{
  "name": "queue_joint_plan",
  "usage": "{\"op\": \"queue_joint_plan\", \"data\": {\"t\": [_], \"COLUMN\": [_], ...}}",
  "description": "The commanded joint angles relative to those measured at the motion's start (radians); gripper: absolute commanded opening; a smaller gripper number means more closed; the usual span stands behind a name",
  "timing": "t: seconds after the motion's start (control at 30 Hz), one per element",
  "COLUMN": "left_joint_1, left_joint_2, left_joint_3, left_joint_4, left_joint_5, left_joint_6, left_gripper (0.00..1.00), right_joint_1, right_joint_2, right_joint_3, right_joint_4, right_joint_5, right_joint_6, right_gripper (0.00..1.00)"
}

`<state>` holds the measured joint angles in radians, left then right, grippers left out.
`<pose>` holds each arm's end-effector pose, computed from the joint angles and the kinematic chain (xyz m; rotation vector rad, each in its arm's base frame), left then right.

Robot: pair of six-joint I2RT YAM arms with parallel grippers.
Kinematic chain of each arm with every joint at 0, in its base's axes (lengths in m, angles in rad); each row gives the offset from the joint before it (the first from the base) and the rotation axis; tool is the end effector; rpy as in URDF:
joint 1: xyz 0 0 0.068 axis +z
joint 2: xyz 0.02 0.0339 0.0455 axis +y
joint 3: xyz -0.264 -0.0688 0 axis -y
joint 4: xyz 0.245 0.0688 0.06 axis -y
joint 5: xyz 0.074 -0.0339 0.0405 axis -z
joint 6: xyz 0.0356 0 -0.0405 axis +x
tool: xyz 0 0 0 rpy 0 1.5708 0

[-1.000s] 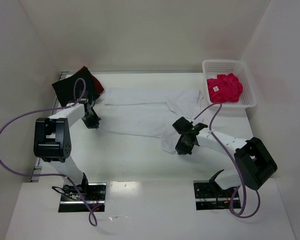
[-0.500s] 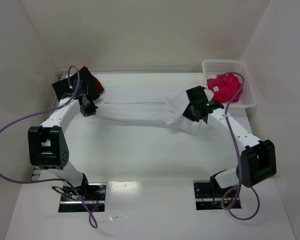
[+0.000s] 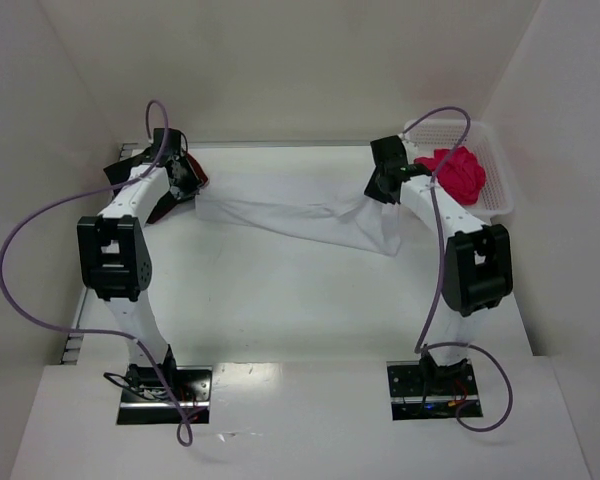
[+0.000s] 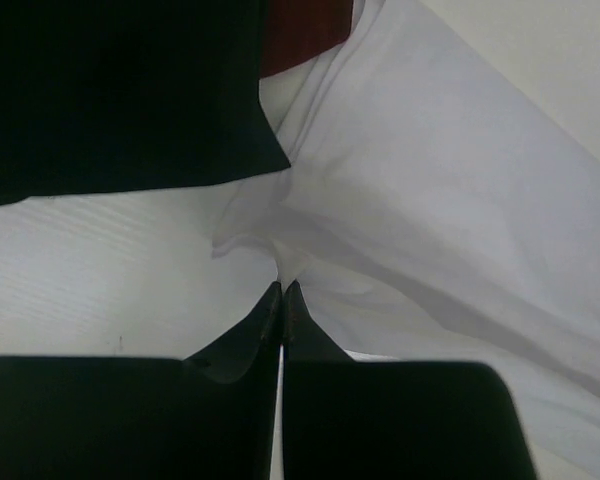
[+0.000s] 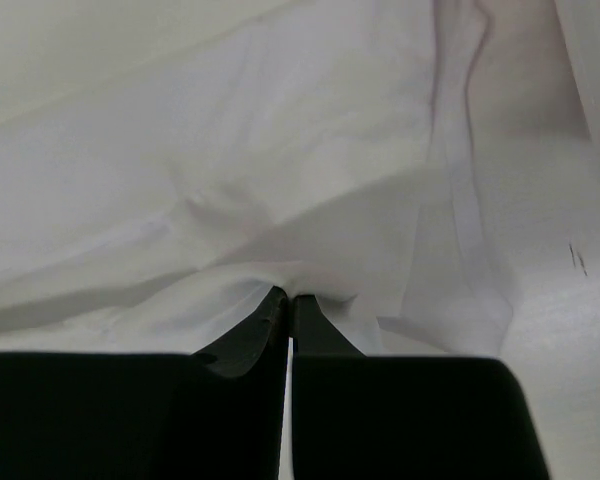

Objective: Fold and stack the t-shirts
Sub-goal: Fold the other side of the tshirt into a rectangle

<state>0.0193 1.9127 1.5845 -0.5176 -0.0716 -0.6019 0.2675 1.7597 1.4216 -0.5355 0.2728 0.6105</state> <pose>0.4323 0.0109 0.2581 -0.7714 2.2956 -0.1807 0.3788 0.0939 0.2651 0.5275 2.3440 0.0726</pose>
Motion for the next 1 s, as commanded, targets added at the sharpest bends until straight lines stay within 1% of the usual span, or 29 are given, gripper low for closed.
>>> {"op": "queue_joint_plan", "data": {"t": [0.0, 0.2, 0.23, 0.27, 0.3, 0.33, 0.37, 0.4, 0.43, 0.47, 0.5, 0.53, 0.57, 0.63, 0.67, 0.73, 0.77, 0.8, 0.83, 0.9, 0.93, 0.97], "left_joint_1": [0.007, 0.011, 0.016, 0.016, 0.016, 0.016, 0.016, 0.016, 0.016, 0.016, 0.016, 0.016, 0.016, 0.016, 0.016, 0.016, 0.016, 0.016, 0.016, 0.016, 0.016, 0.016], "left_joint_2": [0.124, 0.252, 0.268, 0.285, 0.329, 0.344, 0.354, 0.363, 0.367, 0.367, 0.367, 0.364, 0.358, 0.355, 0.344, 0.331, 0.309, 0.298, 0.278, 0.249, 0.235, 0.216], "left_joint_3": [0.129, 0.298, 0.318, 0.34, 0.377, 0.394, 0.41, 0.426, 0.434, 0.439, 0.45, 0.457, 0.464, 0.492, 0.495, 0.518, 0.519, 0.519, 0.519, 0.513, 0.495, 0.473], "left_joint_4": [-0.013, -0.035, -0.035, -0.035, -0.043, -0.044, -0.051, -0.053, -0.053, -0.048, -0.042, -0.039, -0.03, -0.03, -0.03, -0.03, -0.03, -0.03, -0.023, -0.005, 0.009, 0.029], "left_joint_5": [0.027, 0.033, 0.044, 0.051, 0.064, 0.073, 0.075, 0.075, 0.075, 0.075, 0.075, 0.078, 0.085, 0.085, 0.085, 0.075, 0.075, 0.075, 0.086, 0.119, 0.157, 0.213], "left_joint_6": [0.019, 0.032, 0.037, 0.038, 0.046, 0.047, 0.047, 0.047, 0.047, 0.047, 0.047, 0.05, 0.061, 0.07, 0.078, 0.088, 0.096, 0.096, 0.104, 0.129, 0.149, 0.178], "left_gripper": [0.0, 0.0, 0.0, 0.01, 0.15, 0.31, 0.42, 0.54, 0.65, 0.72, 0.77, 0.79, 0.81, 0.85, 0.86, 0.91, 0.93, 0.93, 0.95, 0.97, 0.97, 0.98], "right_joint_1": [-0.03, -0.054, -0.059, -0.06, -0.067, -0.068, -0.068, -0.068, -0.068, -0.068, -0.068, -0.068, -0.068, -0.068, -0.068, -0.068, -0.068, -0.068, -0.068, -0.064, -0.057, -0.052], "right_joint_2": [0.113, 0.237, 0.248, 0.259, 0.29, 0.301, 0.303, 0.313, 0.319, 0.323, 0.333, 0.34, 0.344, 0.369, 0.371, 0.377, 0.368, 0.367, 0.351, 0.33, 0.323, 0.303], "right_joint_3": [0.188, 0.283, 0.292, 0.294, 0.32, 0.322, 0.33, 0.337, 0.346, 0.357, 0.37, 0.382, 0.401, 0.448, 0.48, 0.491, 0.49, 0.477, 0.435, 0.383, 0.358, 0.321], "right_joint_4": [0.075, 0.089, 0.094, 0.094, 0.094, 0.101, 0.113, 0.122, 0.131, 0.14, 0.147, 0.147, 0.151, 0.16, 0.16, 0.161, 0.169, 0.17, 0.185, 0.193, 0.193, 0.193], "right_joint_5": [0.0, -0.036, -0.041, -0.042, -0.053, -0.061, -0.063, -0.069, -0.073, -0.077, -0.083, -0.083, -0.085, -0.096, -0.105, -0.145, -0.185, -0.186, -0.204, -0.213, -0.218, -0.225], "right_joint_6": [-0.046, -0.046, -0.046, -0.046, -0.046, -0.055, -0.057, -0.062, -0.066, -0.066, -0.066, -0.066, -0.069, -0.089, -0.089, -0.09, -0.1, -0.1, -0.1, -0.1, -0.096, -0.091], "right_gripper": [0.0, 0.0, 0.01, 0.04, 0.16, 0.33, 0.47, 0.59, 0.66, 0.71, 0.74, 0.75, 0.8, 0.82, 0.83, 0.83, 0.83, 0.83, 0.8, 0.72, 0.66, 0.57]}}
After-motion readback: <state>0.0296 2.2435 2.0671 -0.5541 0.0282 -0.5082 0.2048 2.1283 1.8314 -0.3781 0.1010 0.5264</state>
